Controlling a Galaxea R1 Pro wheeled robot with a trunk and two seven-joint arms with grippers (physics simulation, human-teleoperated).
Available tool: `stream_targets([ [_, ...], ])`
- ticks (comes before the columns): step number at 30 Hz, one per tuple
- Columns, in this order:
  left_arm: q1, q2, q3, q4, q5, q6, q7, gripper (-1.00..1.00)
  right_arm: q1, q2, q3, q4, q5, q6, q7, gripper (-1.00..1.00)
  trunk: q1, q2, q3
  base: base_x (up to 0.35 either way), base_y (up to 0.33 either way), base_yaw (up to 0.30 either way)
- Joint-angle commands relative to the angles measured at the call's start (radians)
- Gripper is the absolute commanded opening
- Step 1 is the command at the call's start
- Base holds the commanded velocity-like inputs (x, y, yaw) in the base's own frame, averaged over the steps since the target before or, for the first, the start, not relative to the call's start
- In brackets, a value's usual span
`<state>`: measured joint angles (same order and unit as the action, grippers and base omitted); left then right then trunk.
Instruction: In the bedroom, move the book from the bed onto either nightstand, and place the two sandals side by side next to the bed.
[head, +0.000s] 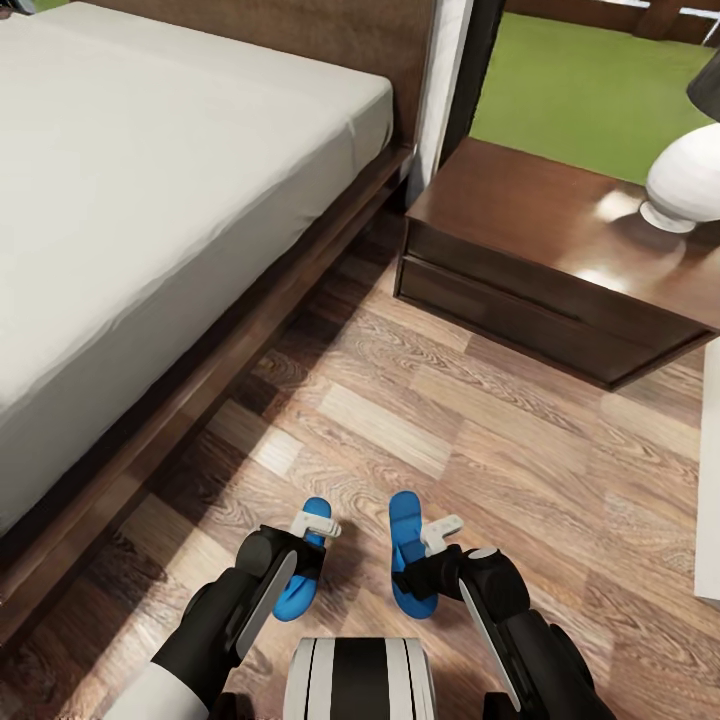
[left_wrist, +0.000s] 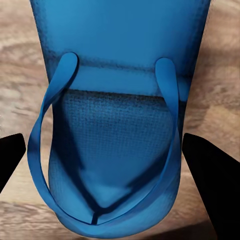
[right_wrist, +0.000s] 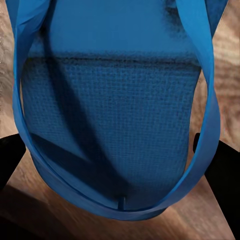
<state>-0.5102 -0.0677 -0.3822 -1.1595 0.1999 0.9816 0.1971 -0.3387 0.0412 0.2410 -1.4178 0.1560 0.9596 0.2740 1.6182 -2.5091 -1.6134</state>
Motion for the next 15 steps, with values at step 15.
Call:
stream_targets([
  [15, 0.001, 0.0, -0.001, -0.007, 0.01, 0.004, 0.01, -1.0, 0.0, 0.0, 0.002, -0.001, 0.01, 0.004, 0.008, -1.0, 0.0, 0.0, -0.017, 0.0, 0.0, 0.114],
])
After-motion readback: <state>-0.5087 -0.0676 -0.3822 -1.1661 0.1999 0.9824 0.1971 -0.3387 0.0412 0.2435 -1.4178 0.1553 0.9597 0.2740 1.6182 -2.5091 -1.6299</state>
